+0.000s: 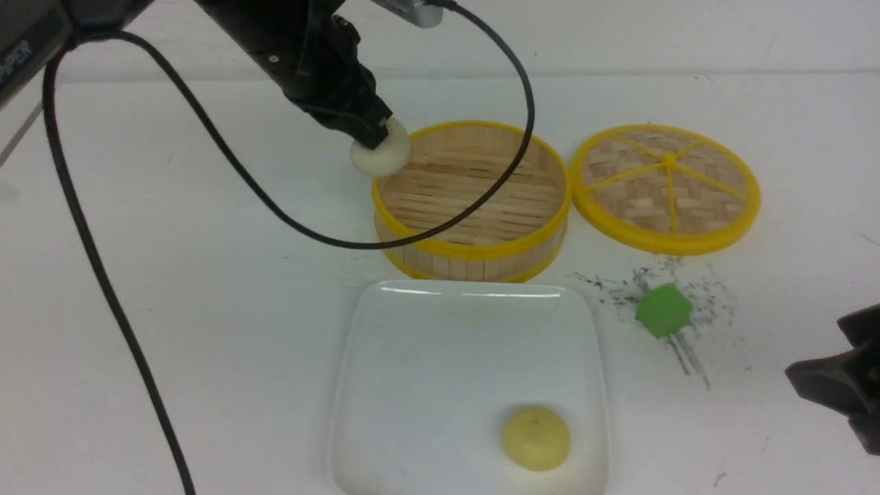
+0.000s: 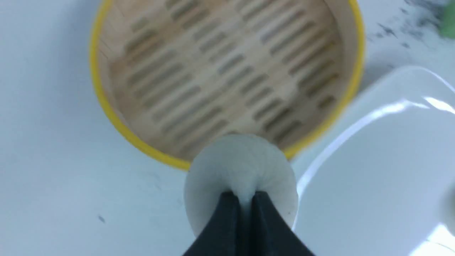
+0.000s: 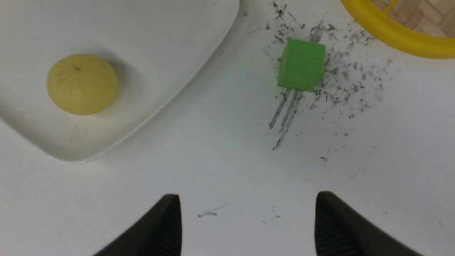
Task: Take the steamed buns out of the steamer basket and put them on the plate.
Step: Use the left arm to put the steamed stuffed bun into the plate
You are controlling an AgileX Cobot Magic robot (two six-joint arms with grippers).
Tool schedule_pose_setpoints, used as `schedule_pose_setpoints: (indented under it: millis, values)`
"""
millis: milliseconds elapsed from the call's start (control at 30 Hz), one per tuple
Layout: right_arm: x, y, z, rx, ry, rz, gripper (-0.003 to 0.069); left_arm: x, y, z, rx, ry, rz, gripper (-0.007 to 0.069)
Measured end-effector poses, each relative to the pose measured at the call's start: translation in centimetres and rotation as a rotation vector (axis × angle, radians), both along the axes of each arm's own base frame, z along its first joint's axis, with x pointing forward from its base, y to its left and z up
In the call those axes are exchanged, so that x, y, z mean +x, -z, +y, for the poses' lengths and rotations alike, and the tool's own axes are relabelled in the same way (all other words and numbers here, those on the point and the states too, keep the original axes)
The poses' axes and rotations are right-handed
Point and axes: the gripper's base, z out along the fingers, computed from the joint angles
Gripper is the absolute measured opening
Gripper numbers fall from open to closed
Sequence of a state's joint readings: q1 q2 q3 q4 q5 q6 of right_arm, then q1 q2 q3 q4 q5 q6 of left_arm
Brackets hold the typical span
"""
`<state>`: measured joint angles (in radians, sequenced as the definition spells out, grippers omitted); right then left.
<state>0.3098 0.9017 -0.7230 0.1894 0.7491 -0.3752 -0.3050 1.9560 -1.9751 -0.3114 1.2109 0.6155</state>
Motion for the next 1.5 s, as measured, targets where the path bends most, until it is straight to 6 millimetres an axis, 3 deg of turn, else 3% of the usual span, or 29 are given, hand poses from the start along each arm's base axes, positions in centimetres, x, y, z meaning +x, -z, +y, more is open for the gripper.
schedule_pose_setpoints:
  millis: [300,567,733,933,1133,1500]
  values:
    - [-1.1,-1.0,-0.4,0.018,0.000,-0.059,0.0495,-3.7,-0.9,0.5,-0.082,-0.059,0.112,0.0022]
    - [-2.3,-1.8,-0.7,0.033,-0.003,-0.106,0.0495,-8.5,2.7,1.7,-0.057,-0.058,0.283,0.0022]
    - [-2.6,-2.0,-0.8,0.042,-0.004,-0.110,0.0495,-11.1,6.0,1.5,-0.168,-0.032,0.315,0.0022]
    - [-2.6,-2.0,-0.7,0.051,-0.004,-0.108,0.0495,-12.2,9.2,0.9,-0.204,-0.015,0.301,0.0022]
    - [-2.7,-2.0,-0.6,0.057,-0.019,-0.107,0.0495,-12.7,13.3,-1.5,-0.151,0.017,0.212,0.0022]
    - [-2.7,-2.0,-0.6,0.054,-0.023,-0.109,0.0495,-11.6,15.2,-1.7,-0.130,-0.017,0.176,0.0024]
